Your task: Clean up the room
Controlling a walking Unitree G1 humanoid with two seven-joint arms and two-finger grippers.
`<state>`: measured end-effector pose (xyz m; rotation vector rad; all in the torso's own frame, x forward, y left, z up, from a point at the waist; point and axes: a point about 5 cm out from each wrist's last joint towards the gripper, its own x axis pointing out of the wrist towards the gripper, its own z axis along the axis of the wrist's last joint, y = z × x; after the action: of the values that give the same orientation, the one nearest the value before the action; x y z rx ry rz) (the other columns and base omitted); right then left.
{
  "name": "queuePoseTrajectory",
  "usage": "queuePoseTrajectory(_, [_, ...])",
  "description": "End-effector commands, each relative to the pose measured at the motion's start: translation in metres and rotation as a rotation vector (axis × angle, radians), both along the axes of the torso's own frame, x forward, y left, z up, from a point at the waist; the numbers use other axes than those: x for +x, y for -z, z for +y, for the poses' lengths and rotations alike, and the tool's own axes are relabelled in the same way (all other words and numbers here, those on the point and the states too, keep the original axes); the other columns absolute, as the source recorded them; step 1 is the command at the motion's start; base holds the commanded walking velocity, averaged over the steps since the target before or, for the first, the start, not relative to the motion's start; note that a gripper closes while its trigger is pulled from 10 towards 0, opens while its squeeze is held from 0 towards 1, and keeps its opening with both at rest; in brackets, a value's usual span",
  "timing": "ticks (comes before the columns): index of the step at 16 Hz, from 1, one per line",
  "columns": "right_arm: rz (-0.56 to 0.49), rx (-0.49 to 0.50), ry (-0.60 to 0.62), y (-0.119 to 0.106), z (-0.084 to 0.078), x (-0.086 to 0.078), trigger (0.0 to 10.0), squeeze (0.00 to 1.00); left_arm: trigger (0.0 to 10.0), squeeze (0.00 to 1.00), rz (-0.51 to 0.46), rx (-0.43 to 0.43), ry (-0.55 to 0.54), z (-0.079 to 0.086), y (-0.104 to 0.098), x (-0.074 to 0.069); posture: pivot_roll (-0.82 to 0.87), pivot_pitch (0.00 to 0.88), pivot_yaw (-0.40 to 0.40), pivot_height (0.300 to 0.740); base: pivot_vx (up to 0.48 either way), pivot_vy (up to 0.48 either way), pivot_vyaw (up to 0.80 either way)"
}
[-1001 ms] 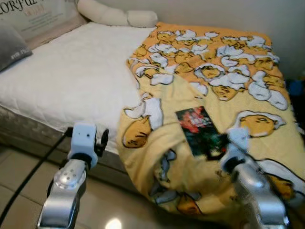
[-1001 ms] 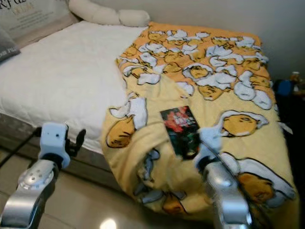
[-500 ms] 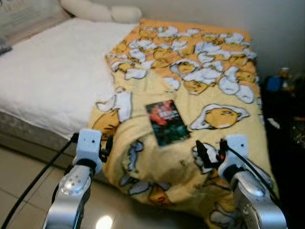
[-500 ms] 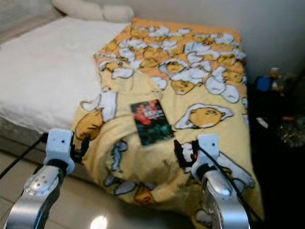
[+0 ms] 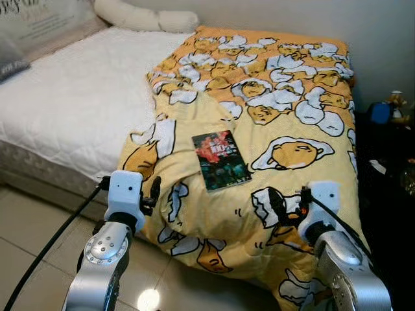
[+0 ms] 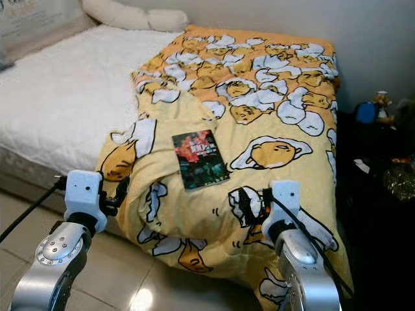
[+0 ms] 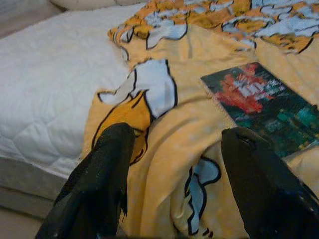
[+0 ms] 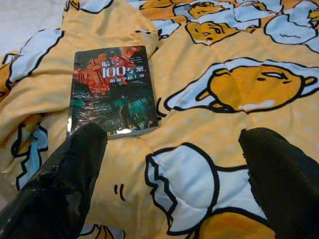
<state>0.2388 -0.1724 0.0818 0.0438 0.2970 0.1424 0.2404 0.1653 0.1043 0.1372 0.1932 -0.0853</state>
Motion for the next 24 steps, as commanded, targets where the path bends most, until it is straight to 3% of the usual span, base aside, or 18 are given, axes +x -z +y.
queuePoseTrajectory(1, [-0.008, 0.004, -0.010, -0.0022, 0.0018, 0.0040, 10.0, 0.00, 10.0, 0.00, 0.004, -0.012, 0.001, 0.0032, -0.0019, -0.0016, -0.10, 0.000, 0.027, 0.740, 0.000, 0.000, 0.00])
queuePoseTrajectory(6, [-0.002, 0.000, -0.014, -0.0004, 0.0033, 0.0048, 10.0, 0.00, 10.0, 0.00, 0.030, -0.036, 0.007, 0.0050, 0.0008, -0.0048, -0.10, 0.000, 0.025, 0.740, 0.158, 0.000, 0.00])
queuePoseTrajectory(7, [-0.004, 0.013, -0.011, -0.0009, 0.0041, 0.0052, 10.0, 0.00, 10.0, 0.04, 0.038, -0.038, 0.010, 0.0055, 0.0012, -0.0054, -0.10, 0.000, 0.026, 0.740, 0.266, 0.000, 0.00])
queuePoseTrajectory(8, [-0.010, 0.041, -0.021, -0.0020, 0.0058, 0.0061, 10.0, 0.80, 10.0, 0.25, 0.048, -0.043, 0.024, 0.0051, 0.0017, -0.0053, -0.10, 0.000, 0.028, 0.740, 0.289, 0.000, 0.00])
queuePoseTrajectory(9, [-0.011, 0.036, -0.020, -0.0020, 0.0056, 0.0065, 10.0, 1.00, 10.0, 0.30, 0.048, -0.037, 0.028, 0.0047, 0.0019, -0.0051, -0.10, 0.000, 0.030, 0.740, 0.296, 0.000, 0.00])
queuePoseTrajectory(10, [-0.011, 0.033, -0.018, -0.0019, 0.0052, 0.0071, 10.0, 1.00, 10.0, 0.47, 0.049, -0.039, 0.047, 0.0027, 0.0020, -0.0046, -0.10, 0.000, 0.033, 0.740, 0.319, 0.000, 0.00])
queuePoseTrajectory(11, [-0.014, 0.022, -0.002, -0.0024, 0.0035, 0.0081, 10.0, 1.00, 10.0, 0.89, 0.049, -0.028, 0.052, 0.0020, 0.0016, -0.0043, -0.11, 0.000, 0.039, 0.740, 0.356, 0.000, 0.00])
queuePoseTrajectory(12, [-0.014, 0.016, 0.004, -0.0025, 0.0029, 0.0084, 10.0, 1.00, 10.0, 0.89, 0.048, -0.024, 0.050, 0.0022, 0.0015, -0.0043, -0.11, 0.000, 0.039, 0.740, 0.356, 0.000, 0.00])
queuePoseTrajectory(14, [-0.014, 0.016, 0.005, -0.0022, 0.0034, 0.0098, 10.0, 0.00, 10.0, 0.85, 0.049, -0.017, 0.050, 0.0042, 0.0017, -0.0024, -0.11, 0.000, 0.043, 0.740, 0.328, 0.000, 0.00])
queuePoseTrajectory(24, [-0.026, 0.020, 0.019, -0.0022, 0.0059, 0.0069, 10.0, 0.00, 10.0, 0.85, 0.050, -0.015, 0.078, 0.0040, 0.0044, 0.0016, -0.14, 0.000, 0.071, 0.740, 0.295, 0.000, 0.00])
